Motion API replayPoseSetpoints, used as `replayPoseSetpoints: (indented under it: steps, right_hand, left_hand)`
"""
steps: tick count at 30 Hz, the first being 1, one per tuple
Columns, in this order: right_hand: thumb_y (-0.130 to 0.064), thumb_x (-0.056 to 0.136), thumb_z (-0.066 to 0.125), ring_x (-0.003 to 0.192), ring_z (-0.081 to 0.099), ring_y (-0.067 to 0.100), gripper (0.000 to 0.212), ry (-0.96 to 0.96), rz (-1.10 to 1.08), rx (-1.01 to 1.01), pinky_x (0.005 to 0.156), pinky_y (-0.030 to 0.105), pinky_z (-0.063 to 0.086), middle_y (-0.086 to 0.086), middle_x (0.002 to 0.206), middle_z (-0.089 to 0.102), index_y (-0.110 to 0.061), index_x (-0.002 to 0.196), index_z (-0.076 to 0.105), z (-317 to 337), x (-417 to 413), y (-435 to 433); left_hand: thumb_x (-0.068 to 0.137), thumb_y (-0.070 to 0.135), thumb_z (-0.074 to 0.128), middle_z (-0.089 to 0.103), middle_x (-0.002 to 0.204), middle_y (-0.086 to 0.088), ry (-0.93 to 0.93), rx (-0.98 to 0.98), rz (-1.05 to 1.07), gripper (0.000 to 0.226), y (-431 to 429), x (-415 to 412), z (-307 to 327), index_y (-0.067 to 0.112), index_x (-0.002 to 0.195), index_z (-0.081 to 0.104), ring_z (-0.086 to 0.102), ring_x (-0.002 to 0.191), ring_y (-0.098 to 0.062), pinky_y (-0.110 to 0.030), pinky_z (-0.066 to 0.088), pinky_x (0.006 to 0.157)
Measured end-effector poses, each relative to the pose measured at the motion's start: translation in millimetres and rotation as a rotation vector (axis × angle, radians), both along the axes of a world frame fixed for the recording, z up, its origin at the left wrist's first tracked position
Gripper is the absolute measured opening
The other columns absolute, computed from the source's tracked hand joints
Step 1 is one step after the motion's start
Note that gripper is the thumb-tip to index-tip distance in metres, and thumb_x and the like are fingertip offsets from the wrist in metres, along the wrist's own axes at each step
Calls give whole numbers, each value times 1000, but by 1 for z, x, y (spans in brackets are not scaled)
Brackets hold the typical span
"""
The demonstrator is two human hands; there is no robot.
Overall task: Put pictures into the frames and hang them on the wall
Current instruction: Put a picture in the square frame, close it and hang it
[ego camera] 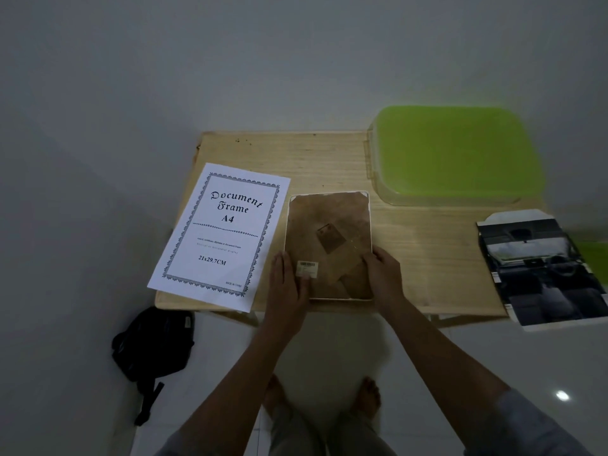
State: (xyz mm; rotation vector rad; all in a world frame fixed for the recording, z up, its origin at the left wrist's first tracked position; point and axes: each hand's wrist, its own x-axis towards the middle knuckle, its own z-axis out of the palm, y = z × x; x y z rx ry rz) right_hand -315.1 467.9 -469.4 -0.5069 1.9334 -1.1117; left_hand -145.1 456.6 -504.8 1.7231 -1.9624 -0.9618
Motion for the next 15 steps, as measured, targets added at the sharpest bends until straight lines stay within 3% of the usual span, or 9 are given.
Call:
replayPoseSetpoints:
  steps: [3, 8, 11, 13, 15]
  right_hand:
    - [-19, 94, 47, 93, 60, 18, 24, -64, -5, -50, 88, 38, 49, 1, 99, 65, -14, 110, 64, 7, 0, -1]
    - [-16, 91, 53, 91, 65, 22, 23, -178, -7, -131, 82, 38, 53, 5, 93, 70, -27, 81, 71, 22, 2, -1]
    - [-19, 85, 56, 77, 57, 16, 16, -115, 45, -210, 69, 33, 45, 15, 80, 65, -8, 81, 68, 41, 6, -7]
    - [-14, 87, 57, 74, 54, 15, 16, -74, 89, -297, 67, 30, 43, 11, 79, 64, -3, 88, 67, 58, 10, -11]
    - [-7, 89, 56, 79, 59, 15, 20, -43, 122, -374, 72, 30, 48, 10, 91, 69, -4, 105, 67, 72, 15, -15]
  left_hand:
    - [99, 31, 35, 5, 157, -10, 25, 17, 1, 62, -1, 1, 6, 6, 147, 6, 1, 145, -19, -28, 5, 116]
    - [98, 25, 39, 10, 156, -14, 58, 41, -4, 57, -12, -4, 36, 8, 147, 15, 8, 144, -26, -37, 13, 117]
    - [97, 35, 28, 43, 139, -19, 92, -114, -29, 43, -47, -23, 78, 10, 132, 37, 42, 126, -35, -49, 38, 104]
    - [97, 31, 36, 40, 142, -14, 181, -127, -43, 44, -69, -40, 120, 13, 137, 36, 36, 132, -28, -42, 32, 109]
    - [98, 35, 39, 27, 151, -9, 236, -124, -44, 52, -89, -54, 153, 19, 145, 24, 22, 140, -25, -42, 22, 114]
